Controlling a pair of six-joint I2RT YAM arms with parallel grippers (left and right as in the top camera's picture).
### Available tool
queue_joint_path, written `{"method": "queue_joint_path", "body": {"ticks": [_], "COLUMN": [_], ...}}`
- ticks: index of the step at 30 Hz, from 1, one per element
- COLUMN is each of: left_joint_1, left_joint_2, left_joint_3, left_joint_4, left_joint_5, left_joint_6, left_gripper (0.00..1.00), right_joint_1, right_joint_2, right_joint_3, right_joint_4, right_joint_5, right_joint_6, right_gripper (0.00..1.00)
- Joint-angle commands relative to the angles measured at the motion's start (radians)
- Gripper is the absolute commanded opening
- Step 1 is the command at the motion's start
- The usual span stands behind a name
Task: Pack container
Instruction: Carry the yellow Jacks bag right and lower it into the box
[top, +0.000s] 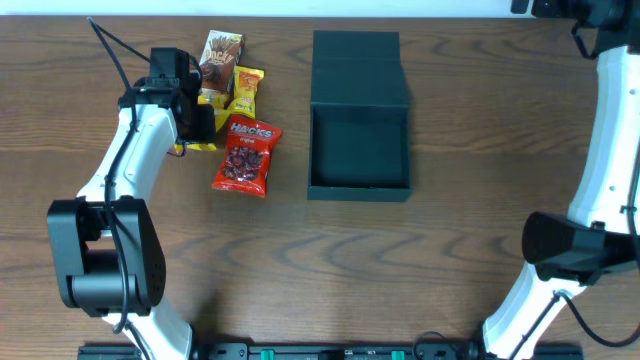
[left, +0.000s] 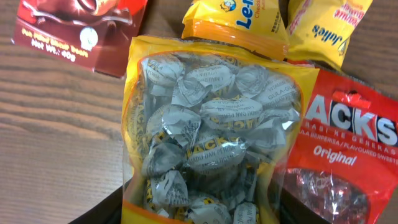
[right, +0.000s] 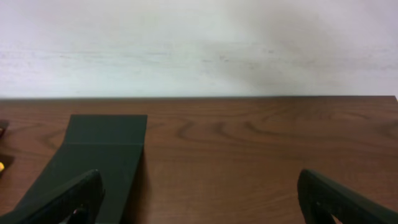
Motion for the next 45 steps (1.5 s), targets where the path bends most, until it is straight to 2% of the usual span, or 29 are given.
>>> {"method": "queue_joint_path", "body": {"ticks": [1, 7, 13, 19, 25, 29, 39, 40, 42, 43, 45], "left_joint_1": [-0.008, -0.09, -0.281, -0.434, -0.561, -0.629, -0.689, -0.689, -0.689, -0.689, -0.689], "left_joint_2": [-0.003, -0.042, -0.06, -0.037, 0.02, 0.051, 0.134, 0.143, 0.153, 0.154, 0.154], "left_joint_3": [0.043, 0.156, 0.283, 0.278, 0.278, 0.278, 0.278, 0.278, 0.278, 0.278, 0.278], "left_joint_4": [-0.022, -0.069, -0.048, -0.005, -0.016, -0.035, -0.077, -0.08, -0.085, -0.087, -0.087], "left_joint_5": [0.005, 0.004, -0.071, -0.119, -0.137, -0.161, -0.187, -0.186, -0.183, -0.179, -0.178], "left_joint_6": [-0.004, -0.004, -0.014, -0.288, -0.486, -0.684, -0.708, -0.708, -0.695, -0.686, -0.665], "left_gripper": [0.52, 0.48, 0.47, 0.48, 0.46, 0.46, 0.44, 0.46, 0.75, 0.86, 0.93], "right_joint_1": [0.002, 0.002, 0.001, -0.001, -0.003, -0.02, -0.051, -0.051, -0.051, -0.051, -0.051], "right_joint_2": [-0.015, -0.015, -0.015, -0.015, -0.015, -0.015, -0.015, -0.015, -0.015, -0.015, -0.015], "right_joint_3": [0.006, 0.006, 0.006, 0.006, 0.006, 0.006, 0.006, 0.006, 0.006, 0.006, 0.006], "right_joint_4": [0.001, 0.0, -0.001, 0.002, 0.007, 0.005, -0.034, -0.04, -0.05, -0.053, -0.058], "right_joint_5": [-0.004, 0.013, 0.064, 0.109, 0.198, 0.194, 0.16, 0.16, 0.16, 0.16, 0.16], "right_joint_6": [-0.012, -0.012, -0.012, -0.012, -0.011, 0.057, 0.094, 0.094, 0.094, 0.094, 0.094], "right_gripper": [0.99, 0.99, 0.99, 0.99, 0.99, 0.99, 0.99, 0.99, 0.99, 0.99, 0.99]}}
